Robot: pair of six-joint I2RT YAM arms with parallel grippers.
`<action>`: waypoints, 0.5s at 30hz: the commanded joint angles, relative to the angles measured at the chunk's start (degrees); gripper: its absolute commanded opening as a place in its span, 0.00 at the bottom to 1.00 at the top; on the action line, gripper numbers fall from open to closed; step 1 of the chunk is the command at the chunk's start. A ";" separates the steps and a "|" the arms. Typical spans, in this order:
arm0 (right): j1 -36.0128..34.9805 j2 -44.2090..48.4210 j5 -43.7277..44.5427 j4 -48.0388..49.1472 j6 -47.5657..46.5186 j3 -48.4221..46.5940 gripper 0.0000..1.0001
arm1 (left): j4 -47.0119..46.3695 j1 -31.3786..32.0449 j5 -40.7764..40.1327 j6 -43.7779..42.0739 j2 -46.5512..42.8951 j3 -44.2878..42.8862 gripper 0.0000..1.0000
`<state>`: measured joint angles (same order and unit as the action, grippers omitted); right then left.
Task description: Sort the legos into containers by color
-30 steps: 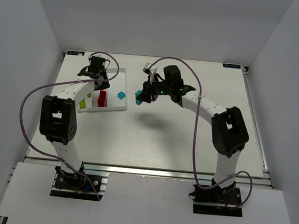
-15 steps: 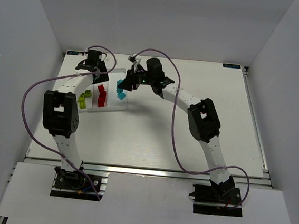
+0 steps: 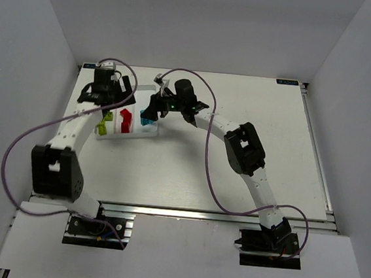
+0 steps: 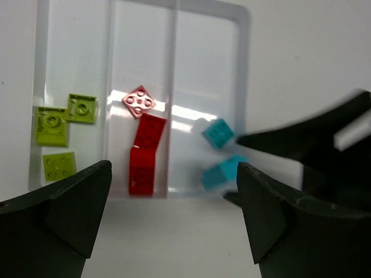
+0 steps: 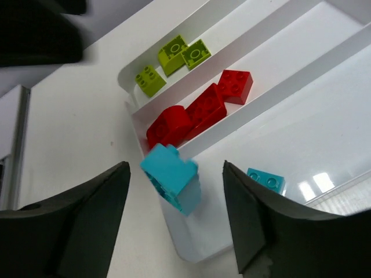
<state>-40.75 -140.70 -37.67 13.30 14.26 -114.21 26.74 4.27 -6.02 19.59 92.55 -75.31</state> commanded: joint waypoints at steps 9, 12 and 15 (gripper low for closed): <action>1.29 8.50 2.16 -5.03 -6.08 1.88 0.89 | -10.31 -0.14 18.76 -1.14 -35.49 22.48 0.98; 2.52 17.19 4.44 -13.17 -9.33 5.47 0.89 | -11.88 -0.14 25.60 -3.15 -38.49 26.69 0.98; 3.92 28.79 9.53 -25.05 -17.30 12.05 0.89 | -14.87 -0.14 33.69 -5.09 -42.89 31.53 0.98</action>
<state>-38.26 -125.54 -32.49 -1.85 5.30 -105.38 14.41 4.23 16.88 17.30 53.43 -46.52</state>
